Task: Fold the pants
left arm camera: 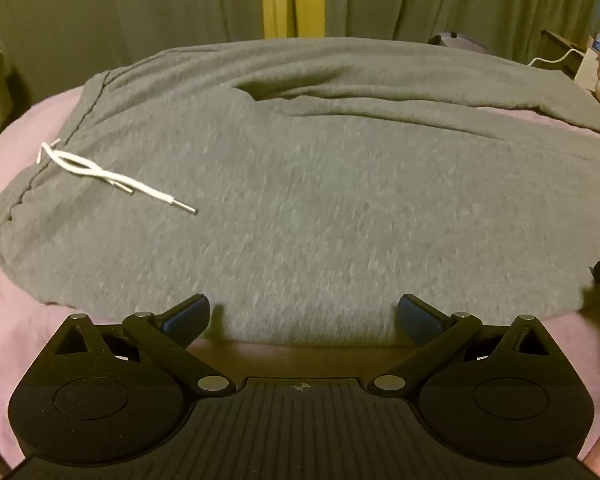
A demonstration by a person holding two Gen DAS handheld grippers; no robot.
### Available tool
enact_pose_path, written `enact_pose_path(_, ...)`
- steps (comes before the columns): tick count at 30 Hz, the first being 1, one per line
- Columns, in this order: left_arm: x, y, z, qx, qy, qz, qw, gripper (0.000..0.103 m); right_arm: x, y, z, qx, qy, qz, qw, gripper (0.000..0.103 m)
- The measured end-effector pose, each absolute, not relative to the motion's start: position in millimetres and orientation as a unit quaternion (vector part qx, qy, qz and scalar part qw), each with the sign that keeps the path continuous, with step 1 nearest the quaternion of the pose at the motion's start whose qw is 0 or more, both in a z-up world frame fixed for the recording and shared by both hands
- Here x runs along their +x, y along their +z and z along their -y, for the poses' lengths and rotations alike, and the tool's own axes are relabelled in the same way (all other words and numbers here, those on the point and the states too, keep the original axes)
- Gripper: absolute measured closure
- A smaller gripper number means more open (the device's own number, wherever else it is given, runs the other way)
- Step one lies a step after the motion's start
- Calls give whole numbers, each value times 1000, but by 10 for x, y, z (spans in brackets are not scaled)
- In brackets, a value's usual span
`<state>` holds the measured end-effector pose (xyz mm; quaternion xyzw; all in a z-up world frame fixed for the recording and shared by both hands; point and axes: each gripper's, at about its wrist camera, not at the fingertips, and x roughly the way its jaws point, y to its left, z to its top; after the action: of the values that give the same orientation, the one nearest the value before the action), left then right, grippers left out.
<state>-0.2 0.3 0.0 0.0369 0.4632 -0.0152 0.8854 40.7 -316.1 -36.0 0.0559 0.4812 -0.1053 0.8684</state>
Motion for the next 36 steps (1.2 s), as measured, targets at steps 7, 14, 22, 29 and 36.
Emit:
enact_pose_path(7, -1, -34, 5, 39, -11, -467, 884, 0, 410, -363, 3158, 57, -105, -482, 868, 4)
enact_pose_path(14, -12, -70, 19, 41, -9, -467, 883, 0, 411, -365, 3155, 56, -105, -483, 868, 4)
enact_pose_path(22, -10, -81, 45, 45, -12, -471, 881, 0, 414, -367, 3151, 55, -105, -483, 867, 4)
enact_pose_path(29, 5, -70, 39, 46, -14, -475, 879, 0, 416, -369, 3146, 54, -105, -484, 867, 4)
enact_pose_path(36, 11, -77, 43, 45, -16, -478, 877, 0, 417, -369, 3143, 54, -106, -484, 867, 4)
